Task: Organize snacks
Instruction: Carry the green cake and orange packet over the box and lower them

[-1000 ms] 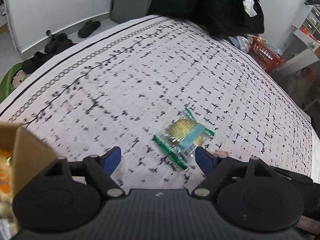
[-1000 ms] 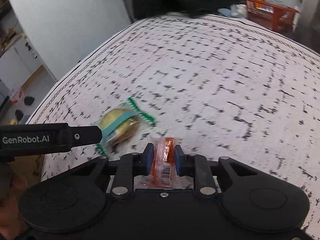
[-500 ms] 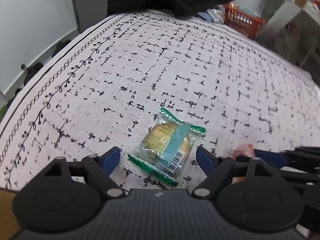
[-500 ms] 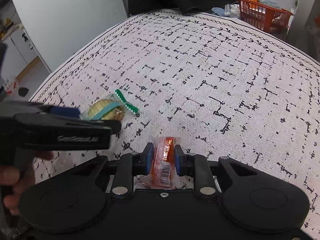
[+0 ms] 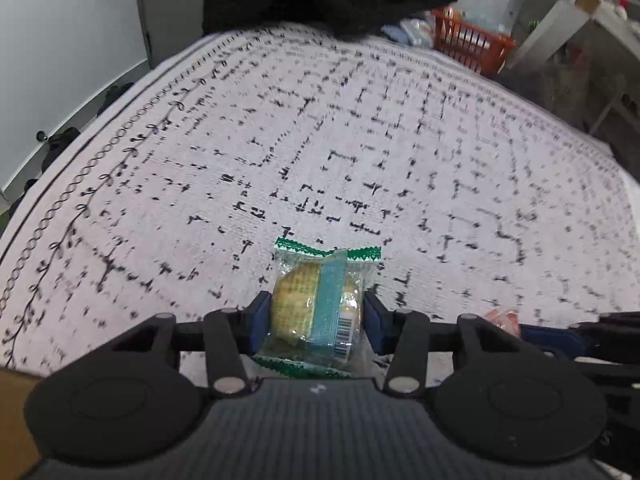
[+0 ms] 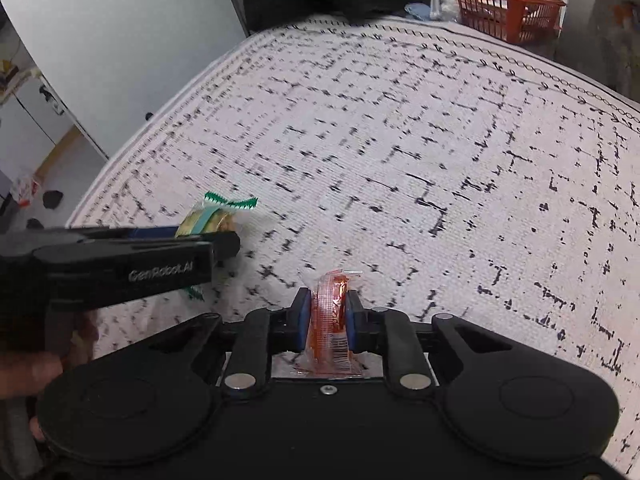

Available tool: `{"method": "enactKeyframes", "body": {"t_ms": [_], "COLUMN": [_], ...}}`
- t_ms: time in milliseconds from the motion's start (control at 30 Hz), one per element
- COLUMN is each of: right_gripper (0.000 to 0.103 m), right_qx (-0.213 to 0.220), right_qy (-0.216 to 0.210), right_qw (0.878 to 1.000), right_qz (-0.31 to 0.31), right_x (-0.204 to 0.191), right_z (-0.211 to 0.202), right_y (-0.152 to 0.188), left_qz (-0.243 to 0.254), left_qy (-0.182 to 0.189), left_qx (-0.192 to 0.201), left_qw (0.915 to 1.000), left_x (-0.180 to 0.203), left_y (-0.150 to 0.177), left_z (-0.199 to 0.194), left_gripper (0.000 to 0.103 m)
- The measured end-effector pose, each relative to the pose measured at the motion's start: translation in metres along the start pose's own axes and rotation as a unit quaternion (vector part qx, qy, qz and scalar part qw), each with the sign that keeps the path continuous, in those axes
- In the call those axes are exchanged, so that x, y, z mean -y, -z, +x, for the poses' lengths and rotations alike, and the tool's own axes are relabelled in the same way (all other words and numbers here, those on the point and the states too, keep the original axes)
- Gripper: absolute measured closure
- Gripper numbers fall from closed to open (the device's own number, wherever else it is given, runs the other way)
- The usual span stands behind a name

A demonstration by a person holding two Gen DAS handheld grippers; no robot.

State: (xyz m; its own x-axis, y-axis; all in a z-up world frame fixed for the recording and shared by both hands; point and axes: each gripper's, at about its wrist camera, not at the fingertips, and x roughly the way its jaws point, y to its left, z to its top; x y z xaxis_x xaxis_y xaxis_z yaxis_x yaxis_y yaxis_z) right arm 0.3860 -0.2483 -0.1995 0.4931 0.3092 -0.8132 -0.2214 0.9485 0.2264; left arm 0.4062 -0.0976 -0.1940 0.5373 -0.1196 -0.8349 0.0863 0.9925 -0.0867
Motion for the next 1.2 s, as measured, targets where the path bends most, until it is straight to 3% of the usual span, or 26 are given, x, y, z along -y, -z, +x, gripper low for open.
{"method": "enactKeyframes", "body": {"t_ms": [433, 800, 1200], "right_gripper": [0.085, 0.085, 0.085], "right_qx": [0.042, 0.068, 0.074], "right_qy": [-0.042, -0.067, -0.1], "right_qw": [0.998, 0.995, 0.992], "right_qz": [-0.002, -0.023, -0.03], "right_x": [-0.044, -0.095, -0.145], "right_z": [-0.051, -0.089, -0.111], "right_y": [0.004, 0.013, 0.023], "left_qz": [-0.084, -0.106, -0.154], "left_qy": [-0.022, -0.031, -0.045], "left_qx": [0.04, 0.082, 0.117], "left_qw": [0.9954, 0.9905, 0.98], "left_x": [-0.027, -0.043, -0.085], "left_y": [0.021, 0.039, 0.065], "left_z": [-0.09, -0.158, -0.214], "left_gripper": [0.056, 0.056, 0.055]}}
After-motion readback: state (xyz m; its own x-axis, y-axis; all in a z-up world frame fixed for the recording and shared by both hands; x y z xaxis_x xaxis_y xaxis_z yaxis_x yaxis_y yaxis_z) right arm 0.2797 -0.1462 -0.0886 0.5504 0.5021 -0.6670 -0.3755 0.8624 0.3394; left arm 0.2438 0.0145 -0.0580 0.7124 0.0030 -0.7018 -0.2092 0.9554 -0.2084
